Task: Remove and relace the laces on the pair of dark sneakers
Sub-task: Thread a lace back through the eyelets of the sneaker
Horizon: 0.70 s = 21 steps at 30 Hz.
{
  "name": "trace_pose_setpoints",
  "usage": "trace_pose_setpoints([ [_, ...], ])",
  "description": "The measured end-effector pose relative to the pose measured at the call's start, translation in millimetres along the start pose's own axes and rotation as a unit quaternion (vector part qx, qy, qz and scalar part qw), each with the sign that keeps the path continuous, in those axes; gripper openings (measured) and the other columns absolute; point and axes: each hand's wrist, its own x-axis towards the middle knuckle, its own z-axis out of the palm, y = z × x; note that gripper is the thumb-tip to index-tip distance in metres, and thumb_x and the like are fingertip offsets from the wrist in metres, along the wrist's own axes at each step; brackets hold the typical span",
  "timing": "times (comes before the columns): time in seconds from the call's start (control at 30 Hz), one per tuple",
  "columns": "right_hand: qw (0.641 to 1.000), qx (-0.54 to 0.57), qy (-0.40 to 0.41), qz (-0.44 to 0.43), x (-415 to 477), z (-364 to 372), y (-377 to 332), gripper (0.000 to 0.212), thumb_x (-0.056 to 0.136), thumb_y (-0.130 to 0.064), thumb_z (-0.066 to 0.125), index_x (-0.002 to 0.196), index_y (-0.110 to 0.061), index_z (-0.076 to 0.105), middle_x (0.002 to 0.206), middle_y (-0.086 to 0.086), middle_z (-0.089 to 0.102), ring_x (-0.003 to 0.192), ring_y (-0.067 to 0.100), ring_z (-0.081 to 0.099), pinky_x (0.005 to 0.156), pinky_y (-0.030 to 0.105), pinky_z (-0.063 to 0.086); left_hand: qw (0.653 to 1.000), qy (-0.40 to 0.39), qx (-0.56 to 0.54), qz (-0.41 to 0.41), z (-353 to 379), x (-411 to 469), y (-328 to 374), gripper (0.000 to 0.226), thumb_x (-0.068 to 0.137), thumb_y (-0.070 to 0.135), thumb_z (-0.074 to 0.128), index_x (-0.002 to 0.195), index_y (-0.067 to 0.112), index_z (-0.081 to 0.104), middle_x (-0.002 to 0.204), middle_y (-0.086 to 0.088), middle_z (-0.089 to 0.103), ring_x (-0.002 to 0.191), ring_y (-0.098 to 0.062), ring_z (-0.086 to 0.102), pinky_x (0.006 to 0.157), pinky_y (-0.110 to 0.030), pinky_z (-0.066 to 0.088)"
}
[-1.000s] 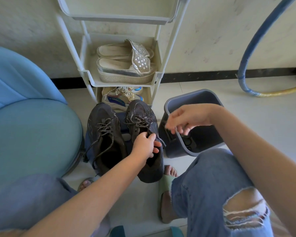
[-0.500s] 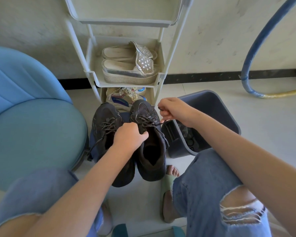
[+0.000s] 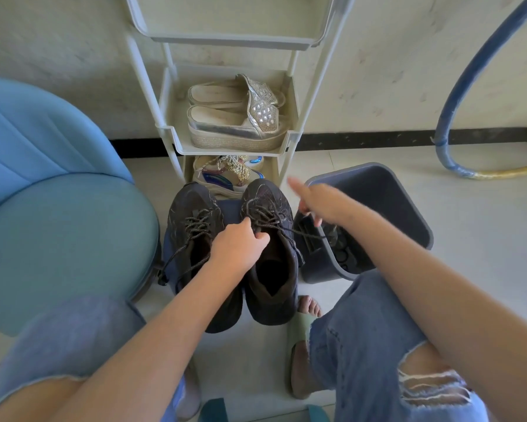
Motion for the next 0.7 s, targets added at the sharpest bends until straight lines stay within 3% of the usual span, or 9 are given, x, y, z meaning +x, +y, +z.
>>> trace_pose_setpoints([
  [0.1,0.998,-0.025,-0.051,0.012,9.7,11.8,4.2,0.039,0.098,-0.039,0.049,0.115,-0.005,0.058,0.095,0.009,0.072,0.066,0.014,0.066,0.085,0.033,0.049,1.0,-0.014,0.024,0.012,3.6,7.7,-3.6,0.061,0.09,0.039,0.051,0.142,0.012,0.035,0.129,-0.01,0.055,0.115,-0.032,0.054,0.092,-0.04,0.047],
  [0.2,0.994,-0.027,-0.105,0.006,12.1,13.9,5.5,0.023,0.094,-0.024,0.057,0.08,-0.008,0.065,0.075,0.003,0.071,0.052,0.007,0.059,0.065,0.024,0.046,0.999,0.0,0.033,0.01,3.8,11.7,-5.6,0.056,0.09,0.033,0.053,0.139,0.011,0.036,0.122,-0.014,0.058,0.108,-0.034,0.057,0.086,-0.04,0.048],
  [0.27,0.995,-0.014,-0.098,-0.025,10.9,13.3,6.4,0.031,0.092,-0.02,0.06,0.062,-0.012,0.06,0.054,-0.006,0.062,0.044,0.002,0.05,0.06,0.02,0.042,1.0,0.0,0.027,0.004,3.4,11.7,-5.4,0.057,0.092,0.029,0.051,0.143,0.011,0.031,0.123,-0.015,0.057,0.109,-0.035,0.057,0.087,-0.04,0.047],
  [0.33,0.995,0.035,-0.083,-0.038,10.6,10.8,7.5,0.035,0.092,-0.027,0.062,0.06,-0.011,0.061,0.043,-0.01,0.051,0.036,0.0,0.042,0.053,0.015,0.039,1.0,-0.005,0.011,0.003,2.0,10.9,-6.1,0.065,0.093,0.027,0.05,0.149,0.015,0.021,0.129,-0.015,0.054,0.11,-0.035,0.057,0.093,-0.04,0.047],
  [0.43,0.994,0.051,-0.091,-0.033,9.0,10.5,8.1,0.038,0.091,-0.043,0.059,0.067,-0.014,0.065,0.054,-0.005,0.051,0.045,0.006,0.043,0.053,0.016,0.038,1.0,-0.004,-0.025,0.001,0.3,10.7,-6.2,0.066,0.091,0.025,0.053,0.148,0.016,0.022,0.128,-0.013,0.056,0.105,-0.034,0.061,0.094,-0.042,0.048],
  [0.53,0.994,0.028,-0.102,-0.038,8.7,10.2,9.3,0.031,0.09,-0.033,0.063,0.066,-0.014,0.062,0.059,-0.005,0.051,0.054,0.008,0.044,0.054,0.017,0.036,0.999,-0.009,-0.028,-0.021,0.0,10.6,-5.8,0.055,0.09,0.026,0.054,0.139,0.01,0.033,0.122,-0.015,0.057,0.101,-0.034,0.062,0.091,-0.041,0.05],
  [0.63,0.985,0.154,-0.072,-0.031,4.4,-4.7,13.2,0.024,0.087,-0.023,0.06,0.068,-0.01,0.056,0.053,-0.003,0.04,0.048,0.011,0.031,0.047,0.018,0.03,1.0,-0.008,-0.017,-0.024,0.1,9.9,-5.8,0.045,0.093,0.024,0.052,0.133,0.008,0.04,0.12,-0.014,0.058,0.096,-0.033,0.064,0.088,-0.041,0.052],
  [0.7,0.964,0.246,-0.084,-0.056,-2.8,-16.7,17.7,0.031,0.089,-0.02,0.054,0.06,-0.013,0.045,0.052,-0.003,0.034,0.046,0.012,0.023,0.045,0.019,0.023,1.0,-0.006,-0.006,-0.024,-0.2,9.4,-5.7,0.042,0.095,0.023,0.05,0.133,0.006,0.042,0.122,-0.015,0.057,0.096,-0.032,0.064,0.087,-0.039,0.052],
])
